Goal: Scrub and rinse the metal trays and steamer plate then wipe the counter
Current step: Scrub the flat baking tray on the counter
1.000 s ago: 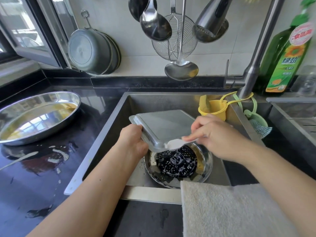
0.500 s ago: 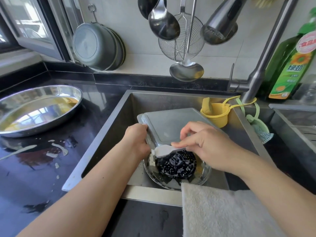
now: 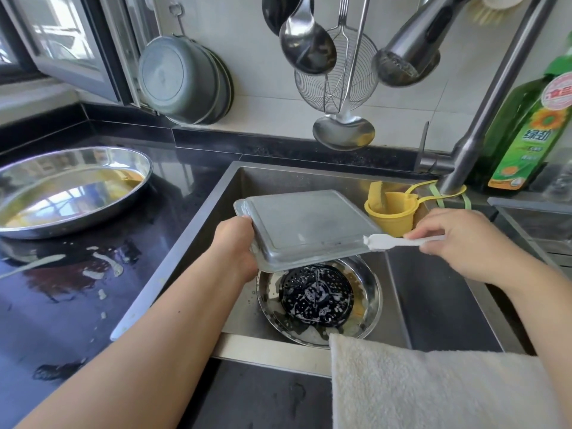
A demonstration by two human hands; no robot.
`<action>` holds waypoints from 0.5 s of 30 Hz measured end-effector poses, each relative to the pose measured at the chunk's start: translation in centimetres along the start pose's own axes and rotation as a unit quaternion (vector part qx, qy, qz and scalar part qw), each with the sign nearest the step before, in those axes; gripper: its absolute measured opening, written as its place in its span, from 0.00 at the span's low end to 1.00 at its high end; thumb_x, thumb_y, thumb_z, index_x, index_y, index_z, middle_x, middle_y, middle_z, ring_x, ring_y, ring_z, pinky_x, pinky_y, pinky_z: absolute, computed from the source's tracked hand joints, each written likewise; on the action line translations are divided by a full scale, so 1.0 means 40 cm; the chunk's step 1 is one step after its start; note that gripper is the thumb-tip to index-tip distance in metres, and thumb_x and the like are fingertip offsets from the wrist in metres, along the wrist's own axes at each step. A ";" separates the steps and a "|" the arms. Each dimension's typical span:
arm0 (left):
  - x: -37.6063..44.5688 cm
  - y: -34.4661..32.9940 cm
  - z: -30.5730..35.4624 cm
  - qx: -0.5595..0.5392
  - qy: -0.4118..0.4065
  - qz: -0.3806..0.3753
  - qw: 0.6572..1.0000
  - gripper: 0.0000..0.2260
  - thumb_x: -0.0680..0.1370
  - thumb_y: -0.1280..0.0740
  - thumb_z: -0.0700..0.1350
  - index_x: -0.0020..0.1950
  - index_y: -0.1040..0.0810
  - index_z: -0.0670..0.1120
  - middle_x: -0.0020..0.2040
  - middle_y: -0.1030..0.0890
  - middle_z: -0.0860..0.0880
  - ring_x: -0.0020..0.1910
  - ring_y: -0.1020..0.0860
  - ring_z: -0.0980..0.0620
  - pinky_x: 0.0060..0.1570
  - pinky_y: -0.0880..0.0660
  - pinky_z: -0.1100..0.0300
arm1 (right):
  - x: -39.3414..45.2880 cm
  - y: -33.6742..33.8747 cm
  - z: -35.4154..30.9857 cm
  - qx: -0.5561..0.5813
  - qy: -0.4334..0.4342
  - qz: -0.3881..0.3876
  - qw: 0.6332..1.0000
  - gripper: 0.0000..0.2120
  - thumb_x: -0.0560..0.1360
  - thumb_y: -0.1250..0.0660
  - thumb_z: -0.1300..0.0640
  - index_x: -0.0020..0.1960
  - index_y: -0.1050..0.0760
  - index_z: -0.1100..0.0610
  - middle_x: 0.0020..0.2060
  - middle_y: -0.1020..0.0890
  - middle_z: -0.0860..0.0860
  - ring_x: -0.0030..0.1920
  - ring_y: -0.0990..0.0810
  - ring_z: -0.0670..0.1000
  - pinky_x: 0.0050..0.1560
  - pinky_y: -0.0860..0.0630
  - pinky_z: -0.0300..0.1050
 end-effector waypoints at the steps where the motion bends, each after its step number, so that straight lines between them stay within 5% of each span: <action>1: -0.005 0.001 0.005 0.003 -0.006 0.002 1.000 0.13 0.85 0.41 0.42 0.60 0.18 0.45 0.53 0.13 0.43 0.52 0.15 0.39 0.58 0.20 0.37 | 0.000 0.007 0.009 0.007 -0.004 0.005 1.000 0.15 0.74 0.25 0.65 0.45 0.16 0.44 0.45 0.19 0.43 0.48 0.21 0.48 0.51 0.26 0.50; 7: -0.031 -0.015 0.020 0.006 -0.038 -0.005 0.999 0.09 0.85 0.41 0.43 0.56 0.21 0.45 0.54 0.16 0.42 0.53 0.17 0.38 0.58 0.20 0.36 | -0.001 0.008 -0.015 0.024 0.015 0.003 1.000 0.11 0.73 0.25 0.65 0.44 0.14 0.48 0.45 0.18 0.44 0.48 0.21 0.47 0.49 0.27 0.46; 10: -0.037 -0.015 0.013 -0.002 -0.029 0.001 1.000 0.10 0.86 0.42 0.40 0.49 0.23 0.45 0.53 0.16 0.42 0.53 0.17 0.39 0.57 0.19 0.39 | -0.002 -0.010 -0.019 -0.019 0.008 -0.019 1.000 0.17 0.73 0.24 0.65 0.39 0.18 0.42 0.42 0.18 0.44 0.45 0.20 0.50 0.48 0.22 0.54; 15: -0.041 -0.024 -0.001 -0.002 -0.023 0.003 1.000 0.09 0.86 0.40 0.42 0.59 0.21 0.43 0.54 0.16 0.41 0.52 0.16 0.38 0.56 0.19 0.37 | -0.012 -0.078 -0.141 0.000 0.075 -0.046 0.996 0.14 0.75 0.26 0.63 0.42 0.18 0.43 0.42 0.21 0.42 0.46 0.23 0.46 0.49 0.24 0.48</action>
Point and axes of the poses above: each hand's wrist, its own x-axis towards the middle knuckle, its own y-axis out of the back of the hand, z = x × y, the point moved 9 cm from there along x, towards the middle knuckle
